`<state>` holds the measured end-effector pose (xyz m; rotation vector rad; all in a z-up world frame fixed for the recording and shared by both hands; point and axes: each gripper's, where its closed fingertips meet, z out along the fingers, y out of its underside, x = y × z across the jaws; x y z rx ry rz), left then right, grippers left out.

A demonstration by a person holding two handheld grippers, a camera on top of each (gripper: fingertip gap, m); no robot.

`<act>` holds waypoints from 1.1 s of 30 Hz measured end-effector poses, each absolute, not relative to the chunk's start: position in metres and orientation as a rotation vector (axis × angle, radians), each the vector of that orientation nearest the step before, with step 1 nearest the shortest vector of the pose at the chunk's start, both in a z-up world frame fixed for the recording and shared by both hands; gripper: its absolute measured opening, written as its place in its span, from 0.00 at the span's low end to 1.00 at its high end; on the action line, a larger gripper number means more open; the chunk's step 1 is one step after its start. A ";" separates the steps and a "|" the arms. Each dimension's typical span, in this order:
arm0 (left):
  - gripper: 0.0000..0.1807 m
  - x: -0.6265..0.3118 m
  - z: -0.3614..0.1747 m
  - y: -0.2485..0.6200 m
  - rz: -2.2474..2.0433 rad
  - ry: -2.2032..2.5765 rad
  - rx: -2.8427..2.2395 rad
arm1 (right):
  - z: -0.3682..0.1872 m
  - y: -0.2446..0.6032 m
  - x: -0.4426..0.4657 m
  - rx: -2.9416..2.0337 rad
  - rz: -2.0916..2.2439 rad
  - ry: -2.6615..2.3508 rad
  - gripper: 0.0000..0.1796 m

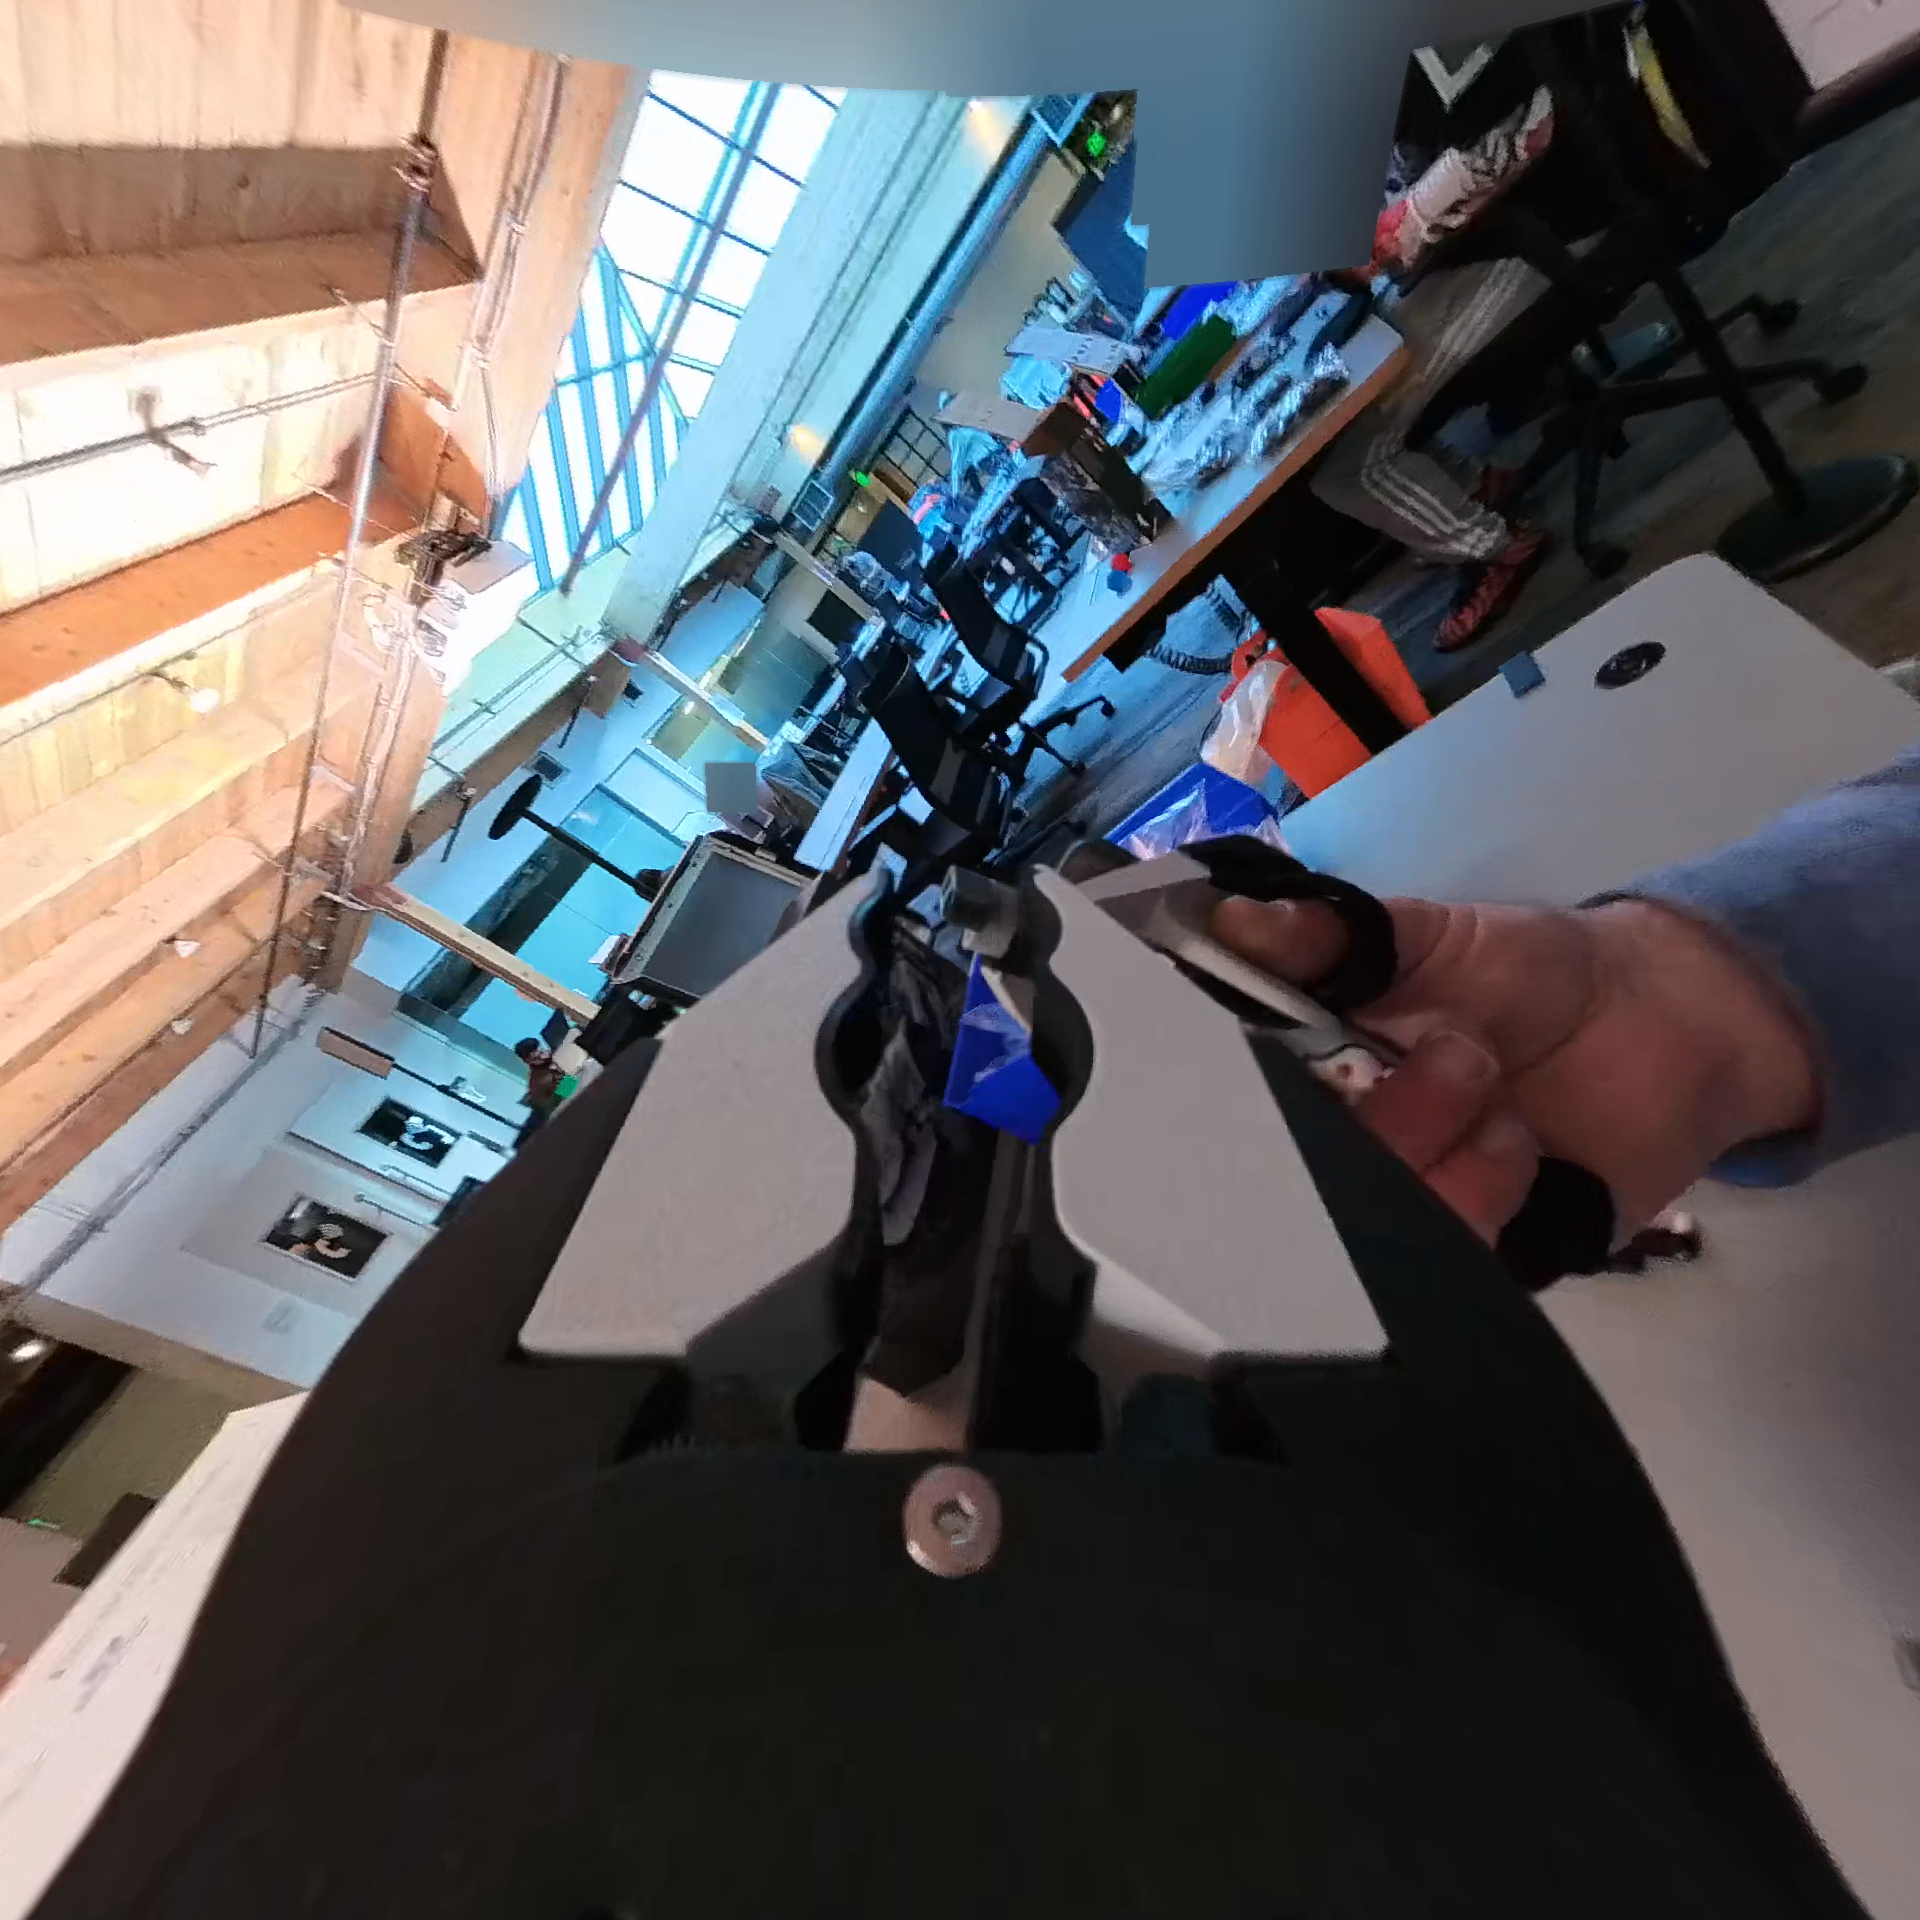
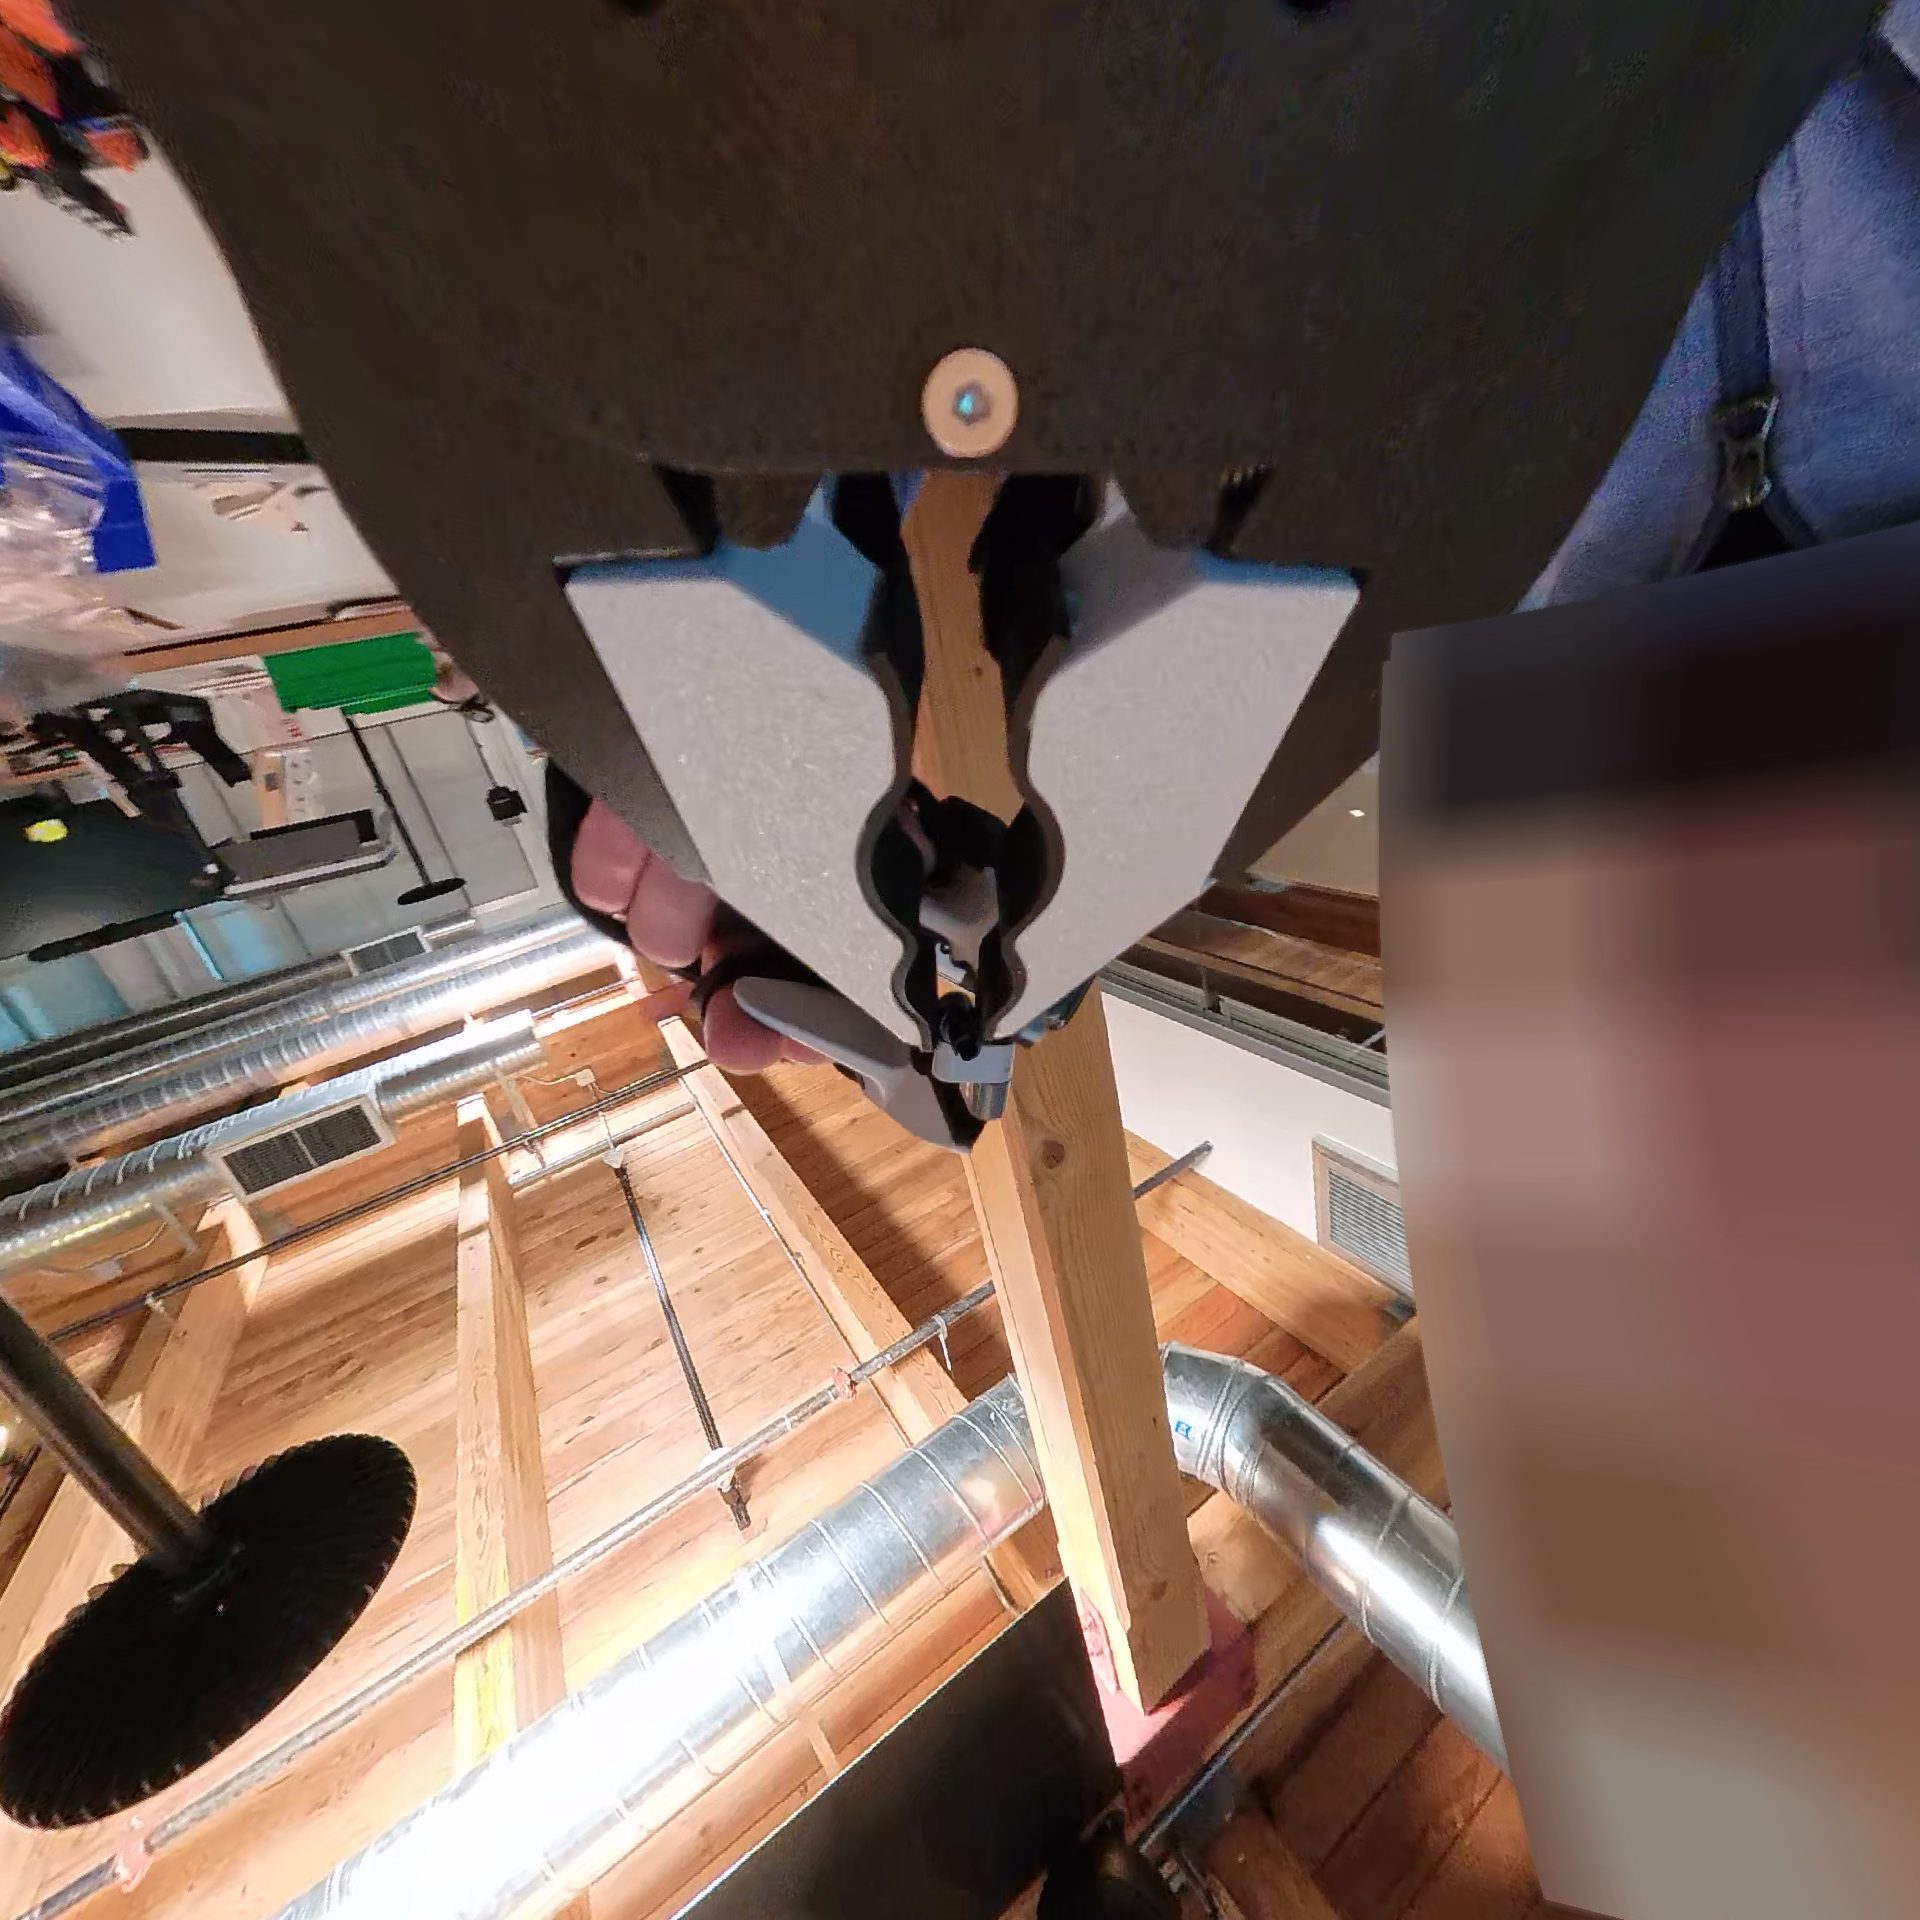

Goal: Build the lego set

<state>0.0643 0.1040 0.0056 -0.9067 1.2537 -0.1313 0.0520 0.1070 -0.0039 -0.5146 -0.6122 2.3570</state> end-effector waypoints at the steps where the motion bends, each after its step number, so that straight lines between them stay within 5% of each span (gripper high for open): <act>1: 0.13 0.065 0.006 0.102 -0.175 1.237 -0.921 | -0.005 0.109 0.054 -0.509 2.337 -0.620 0.02; 11: 0.06 0.063 0.007 0.095 -0.735 0.988 -1.112 | -0.012 0.105 0.062 -0.450 2.236 -0.673 0.02; 33: 0.03 0.064 -0.004 0.105 -0.935 0.782 -1.136 | -0.012 0.109 0.061 -0.482 2.116 -0.646 0.03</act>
